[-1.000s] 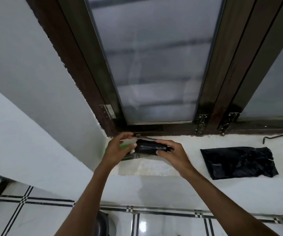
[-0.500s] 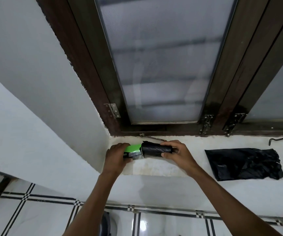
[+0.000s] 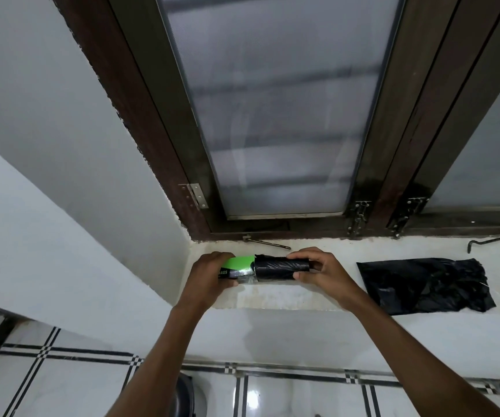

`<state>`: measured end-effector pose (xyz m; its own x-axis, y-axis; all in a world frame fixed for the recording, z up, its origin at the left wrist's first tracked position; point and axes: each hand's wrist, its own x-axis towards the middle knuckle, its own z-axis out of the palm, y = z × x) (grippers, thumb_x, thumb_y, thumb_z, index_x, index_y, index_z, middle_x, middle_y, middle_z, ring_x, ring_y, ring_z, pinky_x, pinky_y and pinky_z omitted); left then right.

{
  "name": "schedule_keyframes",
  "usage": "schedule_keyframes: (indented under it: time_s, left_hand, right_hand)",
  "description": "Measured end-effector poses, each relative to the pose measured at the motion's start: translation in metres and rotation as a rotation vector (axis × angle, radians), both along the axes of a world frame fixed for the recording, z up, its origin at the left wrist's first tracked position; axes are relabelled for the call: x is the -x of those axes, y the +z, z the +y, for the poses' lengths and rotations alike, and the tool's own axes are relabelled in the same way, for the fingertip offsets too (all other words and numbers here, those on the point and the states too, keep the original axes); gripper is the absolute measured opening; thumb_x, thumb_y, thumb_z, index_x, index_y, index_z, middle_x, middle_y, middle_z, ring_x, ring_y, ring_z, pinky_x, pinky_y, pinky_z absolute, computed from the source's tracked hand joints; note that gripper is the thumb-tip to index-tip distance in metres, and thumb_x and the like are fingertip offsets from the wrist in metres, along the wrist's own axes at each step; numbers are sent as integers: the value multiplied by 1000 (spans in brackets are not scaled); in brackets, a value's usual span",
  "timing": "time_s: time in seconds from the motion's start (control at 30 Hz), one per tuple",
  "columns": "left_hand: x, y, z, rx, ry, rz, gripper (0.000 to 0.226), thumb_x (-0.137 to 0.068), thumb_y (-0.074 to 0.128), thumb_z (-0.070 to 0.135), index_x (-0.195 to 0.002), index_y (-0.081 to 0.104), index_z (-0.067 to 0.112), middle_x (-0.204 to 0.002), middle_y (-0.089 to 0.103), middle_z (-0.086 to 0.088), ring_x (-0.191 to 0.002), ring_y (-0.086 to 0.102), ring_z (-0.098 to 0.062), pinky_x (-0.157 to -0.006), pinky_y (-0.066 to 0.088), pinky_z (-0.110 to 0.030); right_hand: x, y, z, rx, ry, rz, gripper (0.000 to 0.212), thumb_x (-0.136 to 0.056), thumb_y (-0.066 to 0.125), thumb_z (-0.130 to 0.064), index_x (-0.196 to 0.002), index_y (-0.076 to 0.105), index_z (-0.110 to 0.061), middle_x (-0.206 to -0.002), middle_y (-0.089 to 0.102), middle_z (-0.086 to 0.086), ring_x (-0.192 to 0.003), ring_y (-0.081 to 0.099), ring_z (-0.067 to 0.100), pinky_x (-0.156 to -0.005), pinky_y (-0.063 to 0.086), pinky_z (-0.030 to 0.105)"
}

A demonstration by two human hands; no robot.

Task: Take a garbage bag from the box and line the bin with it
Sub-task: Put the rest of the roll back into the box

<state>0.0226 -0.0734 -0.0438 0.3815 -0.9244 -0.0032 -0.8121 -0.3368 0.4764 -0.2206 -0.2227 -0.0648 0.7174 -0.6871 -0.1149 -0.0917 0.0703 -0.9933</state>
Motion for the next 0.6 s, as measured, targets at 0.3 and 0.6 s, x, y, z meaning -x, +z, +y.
schedule_keyframes:
  time_s: [0.3, 0.6]
  left_hand:
    - [2, 3, 5, 22, -48, 52, 58, -68, 85, 21, -121, 62, 22, -115, 65, 3, -105, 54, -21, -85, 43, -28]
    - [9, 5, 2, 6, -137, 58, 54, -72, 83, 25, -122, 62, 24, -116, 66, 5, -103, 53, -16, -81, 39, -23]
  right_hand:
    - [14, 2, -3, -124, 47, -6, 40, -83, 71, 7, -114, 74, -18, -117, 71, 3, -108, 68, 21, -87, 54, 29]
    - [5, 1, -2, -66, -77, 59, 38, -84, 67, 12, -112, 73, -14, -114, 71, 7, -106, 68, 21, -85, 56, 24]
